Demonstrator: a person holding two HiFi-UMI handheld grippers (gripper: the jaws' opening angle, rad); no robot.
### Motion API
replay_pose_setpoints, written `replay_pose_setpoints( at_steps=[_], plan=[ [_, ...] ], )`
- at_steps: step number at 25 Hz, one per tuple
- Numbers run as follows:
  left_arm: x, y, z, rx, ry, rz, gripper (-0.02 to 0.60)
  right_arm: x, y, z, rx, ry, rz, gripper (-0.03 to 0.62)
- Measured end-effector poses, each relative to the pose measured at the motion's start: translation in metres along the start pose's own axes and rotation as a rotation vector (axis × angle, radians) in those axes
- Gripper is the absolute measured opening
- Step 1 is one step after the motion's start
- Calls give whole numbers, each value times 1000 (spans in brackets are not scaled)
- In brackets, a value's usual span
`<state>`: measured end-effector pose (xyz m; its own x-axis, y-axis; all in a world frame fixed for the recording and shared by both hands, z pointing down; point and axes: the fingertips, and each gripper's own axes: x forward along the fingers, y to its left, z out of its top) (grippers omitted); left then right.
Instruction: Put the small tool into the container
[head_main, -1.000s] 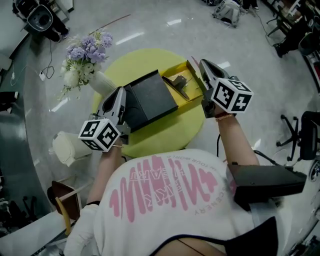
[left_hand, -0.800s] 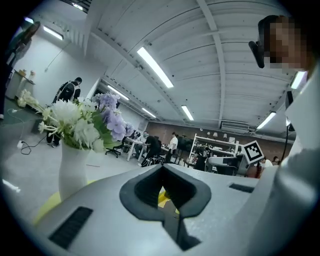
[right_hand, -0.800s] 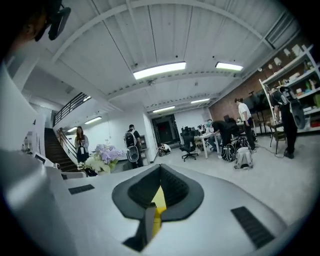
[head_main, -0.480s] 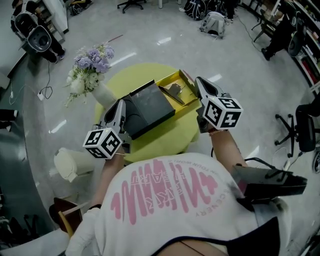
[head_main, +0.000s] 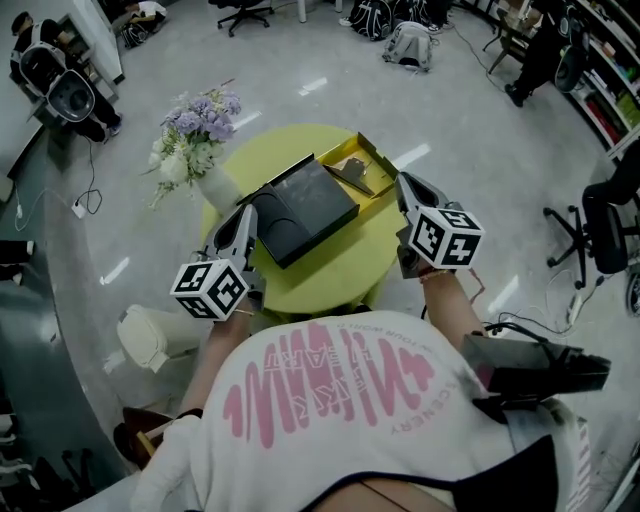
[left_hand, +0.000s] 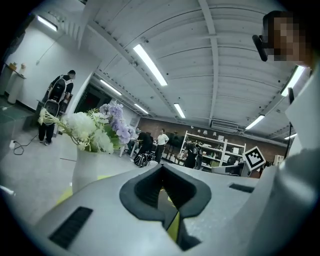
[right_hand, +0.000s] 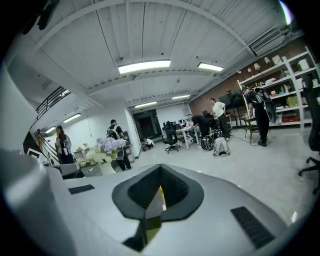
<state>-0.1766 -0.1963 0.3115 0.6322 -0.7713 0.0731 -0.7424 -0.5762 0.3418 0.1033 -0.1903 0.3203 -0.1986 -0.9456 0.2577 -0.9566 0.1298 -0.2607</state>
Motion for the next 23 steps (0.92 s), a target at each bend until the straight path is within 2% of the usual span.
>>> replay_pose_setpoints(
  at_steps=[13,23],
  plan=[
    [-54,-21,-23,-21,37,-88,8,-76,31,-42,13,18,-80,6],
    [-87,-29,-39,-24,64,-120,8,-109,50,-76,31,49,-108,6]
  ],
)
